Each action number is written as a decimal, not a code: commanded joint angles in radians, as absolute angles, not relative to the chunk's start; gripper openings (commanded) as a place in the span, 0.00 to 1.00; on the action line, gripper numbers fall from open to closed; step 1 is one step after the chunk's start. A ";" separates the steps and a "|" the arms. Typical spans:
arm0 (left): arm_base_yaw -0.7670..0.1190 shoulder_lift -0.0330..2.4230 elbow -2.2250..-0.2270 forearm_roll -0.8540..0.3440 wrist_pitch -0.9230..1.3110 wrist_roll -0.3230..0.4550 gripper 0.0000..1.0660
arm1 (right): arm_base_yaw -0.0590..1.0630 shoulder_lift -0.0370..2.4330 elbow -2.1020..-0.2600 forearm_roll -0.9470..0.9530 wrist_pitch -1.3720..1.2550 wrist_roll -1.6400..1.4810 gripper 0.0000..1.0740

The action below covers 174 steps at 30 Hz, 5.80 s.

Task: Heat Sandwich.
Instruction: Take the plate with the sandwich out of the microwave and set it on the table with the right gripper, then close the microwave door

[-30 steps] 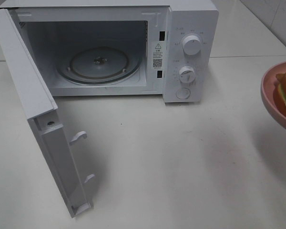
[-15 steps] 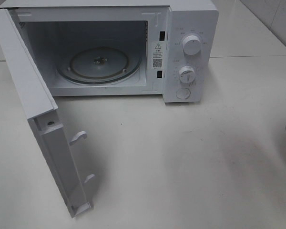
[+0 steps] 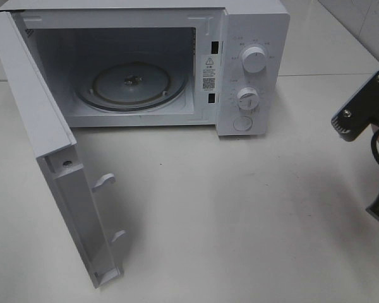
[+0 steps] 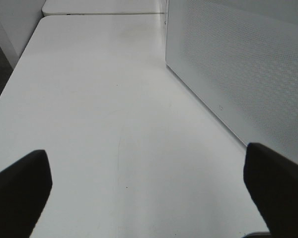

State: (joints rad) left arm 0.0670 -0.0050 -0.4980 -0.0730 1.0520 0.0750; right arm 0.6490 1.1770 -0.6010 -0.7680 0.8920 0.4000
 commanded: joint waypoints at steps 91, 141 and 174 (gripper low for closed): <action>0.066 -0.030 -0.494 -0.080 1.038 0.072 0.95 | 0.500 1.935 -0.771 -1.108 0.714 1.200 0.03; 0.066 -0.030 -0.494 -0.080 1.038 0.072 0.95 | 0.500 1.656 -0.771 -0.763 0.697 0.742 0.74; 0.066 -0.030 -0.494 -0.080 1.038 0.072 0.95 | 0.500 0.956 -0.771 -0.277 0.890 0.184 0.72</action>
